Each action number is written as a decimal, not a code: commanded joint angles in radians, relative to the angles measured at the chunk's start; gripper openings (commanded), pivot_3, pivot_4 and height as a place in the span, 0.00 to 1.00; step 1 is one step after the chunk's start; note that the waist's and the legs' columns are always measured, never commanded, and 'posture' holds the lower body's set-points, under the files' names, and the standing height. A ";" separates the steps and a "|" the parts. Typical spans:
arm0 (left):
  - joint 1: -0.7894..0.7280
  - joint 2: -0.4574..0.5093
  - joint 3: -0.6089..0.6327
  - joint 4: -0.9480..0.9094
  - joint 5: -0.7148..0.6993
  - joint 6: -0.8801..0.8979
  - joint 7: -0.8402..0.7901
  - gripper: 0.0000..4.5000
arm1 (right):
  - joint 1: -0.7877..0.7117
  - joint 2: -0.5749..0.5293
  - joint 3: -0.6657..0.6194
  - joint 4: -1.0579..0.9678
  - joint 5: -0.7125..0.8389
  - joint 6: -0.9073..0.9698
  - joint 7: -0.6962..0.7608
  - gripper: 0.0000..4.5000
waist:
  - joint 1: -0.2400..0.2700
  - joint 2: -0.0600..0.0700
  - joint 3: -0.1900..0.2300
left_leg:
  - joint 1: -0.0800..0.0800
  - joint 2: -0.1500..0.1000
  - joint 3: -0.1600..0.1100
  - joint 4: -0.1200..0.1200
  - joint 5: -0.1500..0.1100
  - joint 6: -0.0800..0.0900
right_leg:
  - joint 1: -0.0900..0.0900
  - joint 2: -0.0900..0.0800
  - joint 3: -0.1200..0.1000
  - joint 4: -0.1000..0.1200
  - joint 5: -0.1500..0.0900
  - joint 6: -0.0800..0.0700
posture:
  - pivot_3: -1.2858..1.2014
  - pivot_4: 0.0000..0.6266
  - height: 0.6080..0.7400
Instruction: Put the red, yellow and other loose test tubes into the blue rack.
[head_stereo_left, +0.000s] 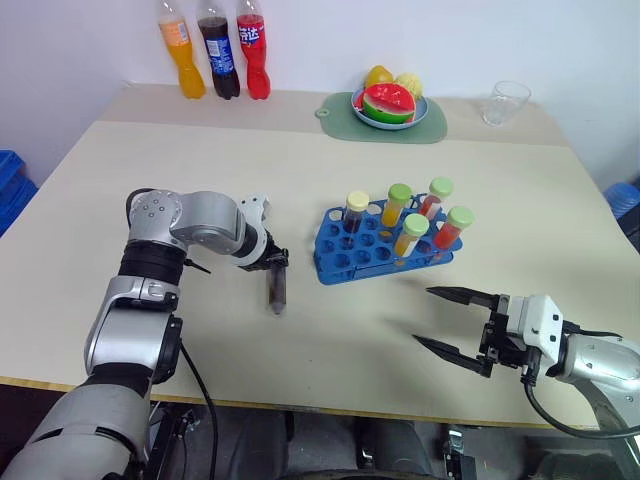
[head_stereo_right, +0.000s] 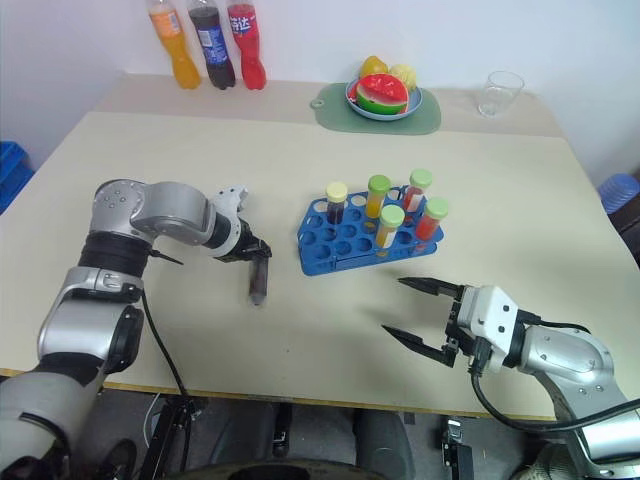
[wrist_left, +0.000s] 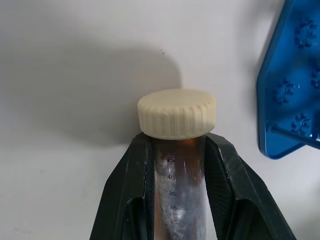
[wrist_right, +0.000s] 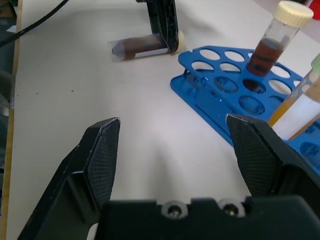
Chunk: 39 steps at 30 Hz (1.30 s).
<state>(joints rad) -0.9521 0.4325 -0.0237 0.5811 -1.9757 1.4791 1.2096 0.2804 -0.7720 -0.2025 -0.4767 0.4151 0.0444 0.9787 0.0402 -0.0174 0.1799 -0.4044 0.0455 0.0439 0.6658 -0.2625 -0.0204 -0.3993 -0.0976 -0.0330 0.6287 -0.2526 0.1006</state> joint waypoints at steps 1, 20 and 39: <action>0.020 -0.006 0.021 -0.046 0.003 0.019 -0.036 0.18 | -0.009 0.007 -0.014 -0.024 0.002 -0.015 -0.008 0.83 | 0.000 0.000 0.000 | 0.000 0.000 0.000 0.000 0.000 0.000 | 0.000 0.000 0.000 0.000 0.000 0.000 | 0.52 0.24 1.00; 0.333 0.255 -0.062 -0.688 1.110 -0.941 -2.150 0.18 | -0.056 0.080 0.014 0.052 -0.069 -0.059 -0.088 0.83 | -0.015 -0.001 0.002 | -0.005 0.002 0.002 -0.004 0.002 -0.005 | -0.007 0.000 0.000 -0.004 0.001 -0.003 | 0.52 0.24 1.00; 0.246 -0.156 -0.099 -0.290 1.475 -1.424 -2.393 0.18 | 0.253 0.211 -0.114 -0.092 -0.093 -0.064 -0.274 0.83 | -0.003 -0.001 0.002 | -0.006 0.002 0.003 -0.002 0.000 0.001 | -0.006 0.001 0.000 -0.006 0.001 -0.001 | 0.52 0.24 1.00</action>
<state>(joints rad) -0.6830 0.2833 -0.1325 0.2887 -0.5166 0.0893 -1.1769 0.5116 -0.5691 -0.2780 -0.5197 0.3013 -0.0012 0.7152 0.0373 -0.0185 0.1815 -0.4107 0.0478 0.0470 0.6641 -0.2628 -0.0198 -0.4054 -0.0961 -0.0328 0.6225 -0.2518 0.0992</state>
